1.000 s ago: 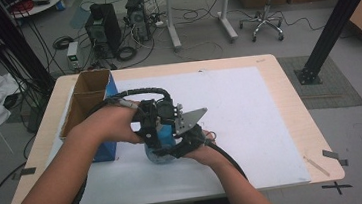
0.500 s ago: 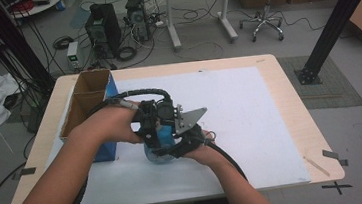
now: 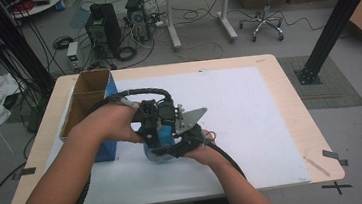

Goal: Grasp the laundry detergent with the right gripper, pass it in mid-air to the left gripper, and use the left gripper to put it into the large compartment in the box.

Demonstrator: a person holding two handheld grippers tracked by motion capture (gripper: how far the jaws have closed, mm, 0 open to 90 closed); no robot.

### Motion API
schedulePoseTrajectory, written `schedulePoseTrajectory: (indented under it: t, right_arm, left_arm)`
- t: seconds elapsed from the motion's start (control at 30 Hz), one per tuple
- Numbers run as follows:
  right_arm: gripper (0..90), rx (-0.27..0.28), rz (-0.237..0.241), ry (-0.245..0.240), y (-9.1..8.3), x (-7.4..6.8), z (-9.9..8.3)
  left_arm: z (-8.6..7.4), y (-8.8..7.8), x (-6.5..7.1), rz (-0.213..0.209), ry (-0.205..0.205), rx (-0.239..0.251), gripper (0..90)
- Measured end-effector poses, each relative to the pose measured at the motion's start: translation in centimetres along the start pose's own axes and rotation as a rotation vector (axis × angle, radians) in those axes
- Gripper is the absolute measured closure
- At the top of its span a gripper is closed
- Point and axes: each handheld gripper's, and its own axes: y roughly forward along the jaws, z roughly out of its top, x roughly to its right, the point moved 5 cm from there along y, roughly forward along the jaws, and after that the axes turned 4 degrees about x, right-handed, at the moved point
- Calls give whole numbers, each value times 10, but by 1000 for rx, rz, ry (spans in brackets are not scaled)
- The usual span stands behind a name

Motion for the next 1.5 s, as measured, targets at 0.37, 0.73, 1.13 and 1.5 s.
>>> schedulePoseTrajectory:
  t: [0.37, 0.73, 1.13, 1.5]
  right_arm:
    - [366, -19, -33, -29, -7, -1, 1]
    - [184, -44, -13, 13, -16, 0, 2]
    - [0, -184, -20, 36, -39, 5, 7]
    - [0, -364, -6, 42, -74, 8, 6]
  left_arm:
    - [3, 0, -2, -15, -15, 7, 390]
    - [4, 0, -5, -24, -21, 7, 389]
    - [2, -10, -9, -34, -54, 13, 391]
    - [-6, -27, -22, -30, -198, 9, 391]
